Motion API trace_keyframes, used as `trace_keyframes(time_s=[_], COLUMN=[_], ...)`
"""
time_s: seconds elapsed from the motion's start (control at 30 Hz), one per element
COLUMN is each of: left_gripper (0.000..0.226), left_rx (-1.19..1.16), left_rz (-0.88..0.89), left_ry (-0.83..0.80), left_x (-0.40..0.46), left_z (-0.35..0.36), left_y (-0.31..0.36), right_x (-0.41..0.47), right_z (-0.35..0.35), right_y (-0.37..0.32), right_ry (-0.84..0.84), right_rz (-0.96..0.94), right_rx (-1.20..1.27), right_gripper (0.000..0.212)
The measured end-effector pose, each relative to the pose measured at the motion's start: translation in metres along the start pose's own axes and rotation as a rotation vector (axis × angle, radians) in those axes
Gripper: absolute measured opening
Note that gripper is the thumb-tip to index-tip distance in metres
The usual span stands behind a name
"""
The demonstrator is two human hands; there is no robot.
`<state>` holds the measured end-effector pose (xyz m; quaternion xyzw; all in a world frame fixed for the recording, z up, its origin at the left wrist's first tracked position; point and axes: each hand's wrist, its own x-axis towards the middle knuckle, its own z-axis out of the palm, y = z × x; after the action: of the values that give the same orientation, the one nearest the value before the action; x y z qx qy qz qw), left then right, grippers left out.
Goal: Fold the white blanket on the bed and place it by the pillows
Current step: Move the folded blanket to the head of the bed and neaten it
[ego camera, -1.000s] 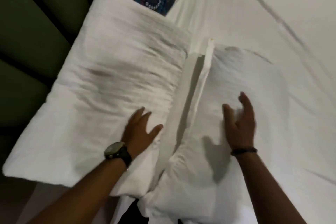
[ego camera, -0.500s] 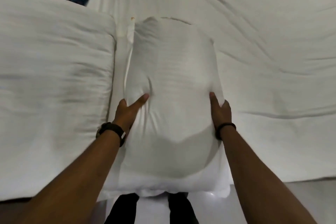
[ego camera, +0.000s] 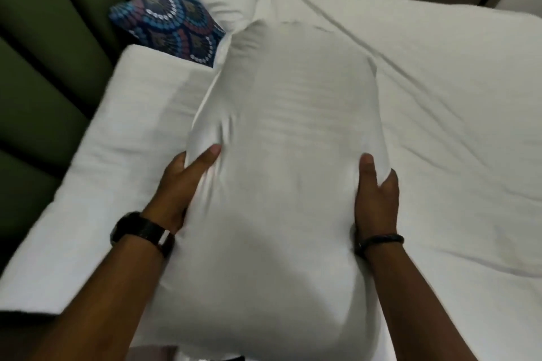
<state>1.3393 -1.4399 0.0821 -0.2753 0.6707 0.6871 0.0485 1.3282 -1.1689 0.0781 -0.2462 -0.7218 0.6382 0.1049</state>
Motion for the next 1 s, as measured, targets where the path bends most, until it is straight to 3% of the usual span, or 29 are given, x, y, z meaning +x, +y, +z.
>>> trace_keyframes(time_s=[0.17,0.23,0.37,0.5,0.6,0.7,0.77,0.83,0.9,1.0], left_gripper=[0.034,0.036,0.083,0.088,0.088,0.091,0.087,0.088,0.093,0.099], left_rx=[0.102,0.134,0.281,0.509,0.722,0.926,1.053,1.234,1.335,1.350], left_rz=[0.109,0.118,-0.002,-0.029,0.059,0.277,0.515,0.584,0.493,0.358], left_ry=[0.106,0.175,0.172,0.203,0.396,0.531,0.505,0.365,0.275,0.232], left_x=[0.026,0.044,0.074,0.095,0.093,0.081,0.066,0.063,0.071,0.071], left_z=[-0.108,-0.195,-0.280,-0.279,-0.264,-0.249,-0.226,-0.209,-0.206,-0.200], left_y=[0.058,0.073,0.045,-0.004,-0.026,-0.036,-0.038,-0.043,-0.042,-0.035], right_x=[-0.032,-0.067,-0.104,-0.105,-0.100,-0.103,-0.108,-0.099,-0.072,-0.029], right_z=[0.105,0.191,0.265,0.269,0.261,0.269,0.278,0.288,0.293,0.272], right_y=[-0.026,-0.020,0.015,0.062,0.066,0.054,0.045,0.045,0.043,0.023], right_ry=[-0.106,-0.192,-0.352,-0.478,-0.390,-0.256,-0.357,-0.609,-0.786,-0.702], right_rz=[0.017,0.078,0.275,0.439,0.300,-0.085,-0.388,-0.625,-0.624,-0.239], right_rx=[0.093,0.077,-0.054,-0.244,-0.342,-0.452,-0.493,-0.747,-1.027,-1.085], right_gripper=[0.053,0.054,0.071,0.083,0.080,0.080,0.083,0.084,0.083,0.085])
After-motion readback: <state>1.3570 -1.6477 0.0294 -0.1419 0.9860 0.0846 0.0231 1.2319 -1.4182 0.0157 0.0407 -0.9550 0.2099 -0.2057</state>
